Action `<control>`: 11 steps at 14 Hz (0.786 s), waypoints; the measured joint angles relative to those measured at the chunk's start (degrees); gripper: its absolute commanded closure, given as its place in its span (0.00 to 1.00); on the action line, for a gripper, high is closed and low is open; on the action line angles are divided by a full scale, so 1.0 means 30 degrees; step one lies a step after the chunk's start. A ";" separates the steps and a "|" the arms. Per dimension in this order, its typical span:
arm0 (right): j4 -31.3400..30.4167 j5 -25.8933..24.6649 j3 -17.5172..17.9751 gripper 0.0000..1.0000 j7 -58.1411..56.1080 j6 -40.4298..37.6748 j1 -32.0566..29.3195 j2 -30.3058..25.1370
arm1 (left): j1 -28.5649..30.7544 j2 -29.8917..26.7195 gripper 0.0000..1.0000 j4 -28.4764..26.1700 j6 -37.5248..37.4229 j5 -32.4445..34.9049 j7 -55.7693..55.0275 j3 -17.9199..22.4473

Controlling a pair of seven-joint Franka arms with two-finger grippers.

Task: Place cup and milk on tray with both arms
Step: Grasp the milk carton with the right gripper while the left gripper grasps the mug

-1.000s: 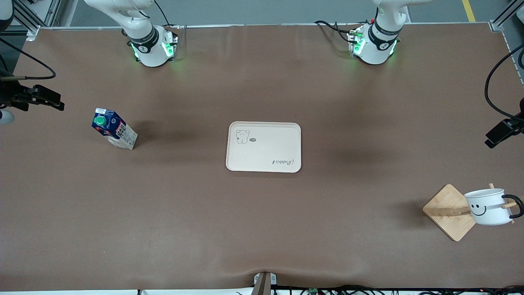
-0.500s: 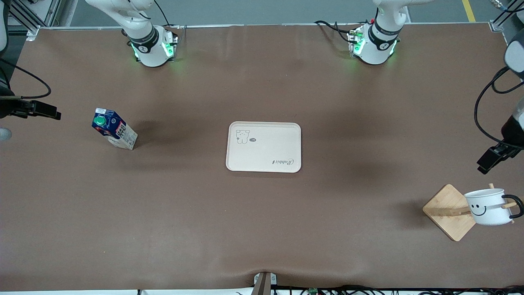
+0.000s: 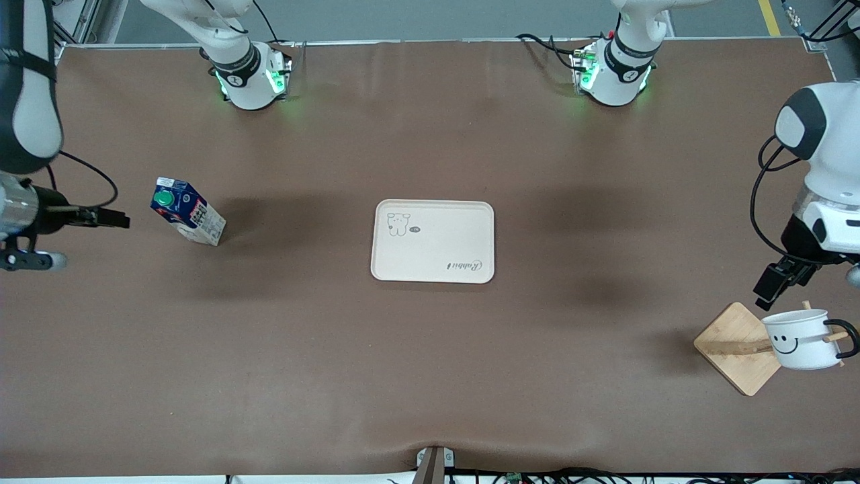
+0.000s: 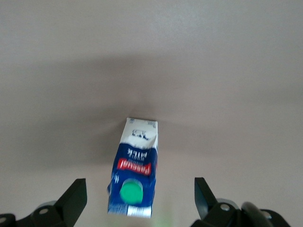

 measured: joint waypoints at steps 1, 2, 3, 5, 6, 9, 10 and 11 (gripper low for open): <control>-0.0682 0.0000 -0.0018 0.00 0.0000 0.0545 -0.0104 0.0103 | 0.0007 0.0192 0.00 0.0001 0.0119 0.0847 -0.0095 0.0003; -0.1220 0.0009 -0.0025 0.00 0.0000 0.0763 -0.0196 0.0131 | 0.0024 0.0389 0.00 -0.0003 0.0340 0.1603 -0.0346 0.0004; -0.1663 0.0020 -0.0027 0.00 0.0000 0.0795 -0.0269 0.0124 | 0.0032 0.0598 0.00 -0.0003 0.0619 0.2038 -0.0590 0.0007; -0.2484 0.0051 -0.0032 0.00 0.0006 0.0792 -0.0351 0.0068 | 0.0031 0.1083 0.00 -0.0006 0.1209 0.2295 -0.0920 0.0013; -0.2942 0.0150 -0.0035 0.00 0.0022 0.0807 -0.0411 0.0009 | 0.0034 0.1374 0.02 -0.0009 0.1659 0.2351 -0.0982 0.0052; -0.4124 0.0841 -0.0039 0.00 0.0025 0.0964 -0.0712 -0.0222 | 0.0091 0.2295 0.14 0.0012 0.2995 0.3279 -0.1076 0.0315; -0.4442 0.1145 -0.0038 0.00 0.0032 0.1040 -0.0739 -0.0334 | 0.0118 0.2554 0.17 0.0066 0.3270 0.3544 -0.1088 0.0388; -0.4753 0.1459 -0.0030 0.00 0.0085 0.1099 -0.0740 -0.0474 | 0.0139 0.2780 0.18 0.0183 0.3446 0.3738 -0.1088 0.0421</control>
